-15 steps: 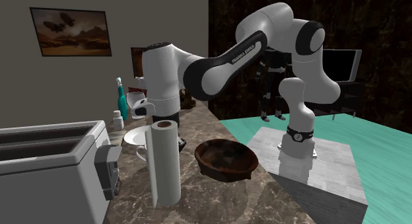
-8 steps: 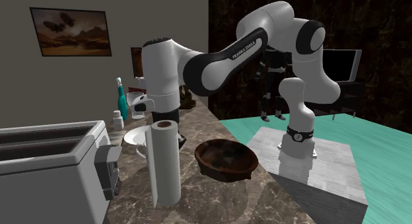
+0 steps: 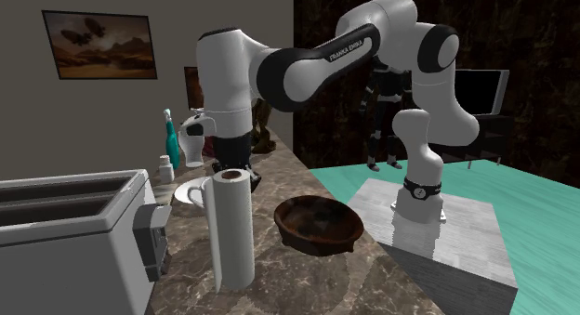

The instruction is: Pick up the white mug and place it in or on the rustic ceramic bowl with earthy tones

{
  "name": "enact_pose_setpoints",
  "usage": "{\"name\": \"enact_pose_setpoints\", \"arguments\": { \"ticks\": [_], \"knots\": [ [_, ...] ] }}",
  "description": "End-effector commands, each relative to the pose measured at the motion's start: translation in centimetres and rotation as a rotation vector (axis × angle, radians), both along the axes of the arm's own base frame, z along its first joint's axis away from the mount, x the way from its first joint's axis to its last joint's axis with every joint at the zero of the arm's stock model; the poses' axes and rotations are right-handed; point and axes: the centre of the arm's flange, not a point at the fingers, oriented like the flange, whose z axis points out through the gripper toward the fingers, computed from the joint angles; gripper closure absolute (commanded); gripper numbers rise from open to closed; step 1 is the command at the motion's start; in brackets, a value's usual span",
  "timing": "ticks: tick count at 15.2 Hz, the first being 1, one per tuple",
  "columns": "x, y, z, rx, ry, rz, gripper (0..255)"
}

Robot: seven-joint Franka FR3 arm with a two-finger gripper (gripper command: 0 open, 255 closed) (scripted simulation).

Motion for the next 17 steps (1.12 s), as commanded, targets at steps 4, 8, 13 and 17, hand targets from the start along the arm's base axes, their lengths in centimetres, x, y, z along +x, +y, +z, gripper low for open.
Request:
{"name": "enact_pose_setpoints", "arguments": {
  "ticks": [4, 8, 13, 17],
  "knots": [
    [0.0, 0.0, 2.8, 0.0, 0.0, 0.0, 255],
    [0.0, 0.0, 4.9, 0.0, 0.0, 0.0, 255],
    [0.0, 0.0, 7.5, 0.0, 0.0, 0.0, 255],
    [0.0, 0.0, 9.6, 0.0, 0.0, 0.0, 255]
  ]
}}
